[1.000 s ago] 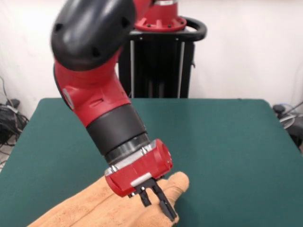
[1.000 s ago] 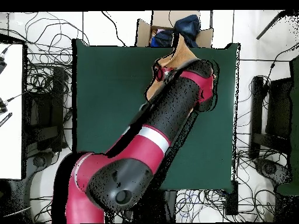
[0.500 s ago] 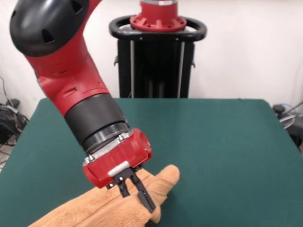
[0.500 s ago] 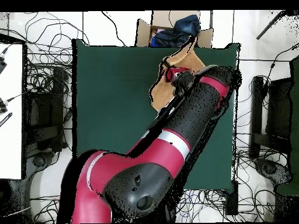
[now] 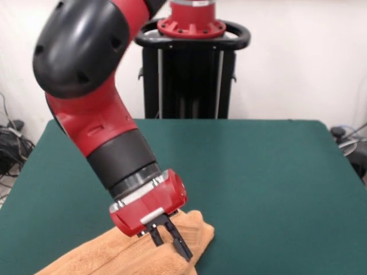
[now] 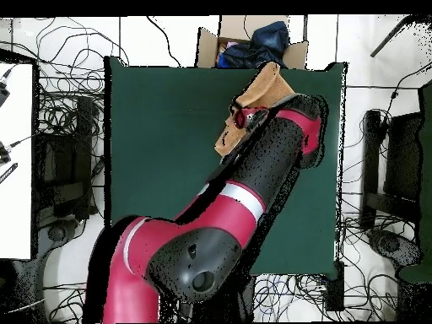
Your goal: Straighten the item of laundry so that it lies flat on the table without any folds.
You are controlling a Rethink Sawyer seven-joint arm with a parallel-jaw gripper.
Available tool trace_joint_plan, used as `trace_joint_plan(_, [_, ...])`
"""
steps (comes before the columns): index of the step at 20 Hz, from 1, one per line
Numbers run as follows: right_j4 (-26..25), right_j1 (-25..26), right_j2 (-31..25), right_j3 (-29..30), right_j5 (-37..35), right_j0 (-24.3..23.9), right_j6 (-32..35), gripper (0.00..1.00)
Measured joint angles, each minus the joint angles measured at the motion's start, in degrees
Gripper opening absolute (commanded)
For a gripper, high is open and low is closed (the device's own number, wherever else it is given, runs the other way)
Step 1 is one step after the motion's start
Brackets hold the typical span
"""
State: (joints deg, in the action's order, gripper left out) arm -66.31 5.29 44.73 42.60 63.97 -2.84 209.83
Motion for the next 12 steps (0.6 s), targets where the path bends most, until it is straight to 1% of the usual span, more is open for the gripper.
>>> trace_joint_plan(2, [-1.82, 0.82, 0.18, -0.86, 0.00, 0.39, 0.00, 0.00])
trace_joint_plan(3, [-4.95, 2.03, 0.67, -1.93, 0.00, 1.08, 0.00, 1.00])
trace_joint_plan(12, [-9.63, 3.17, 0.99, -2.37, 0.00, 2.55, 0.00, 1.00])
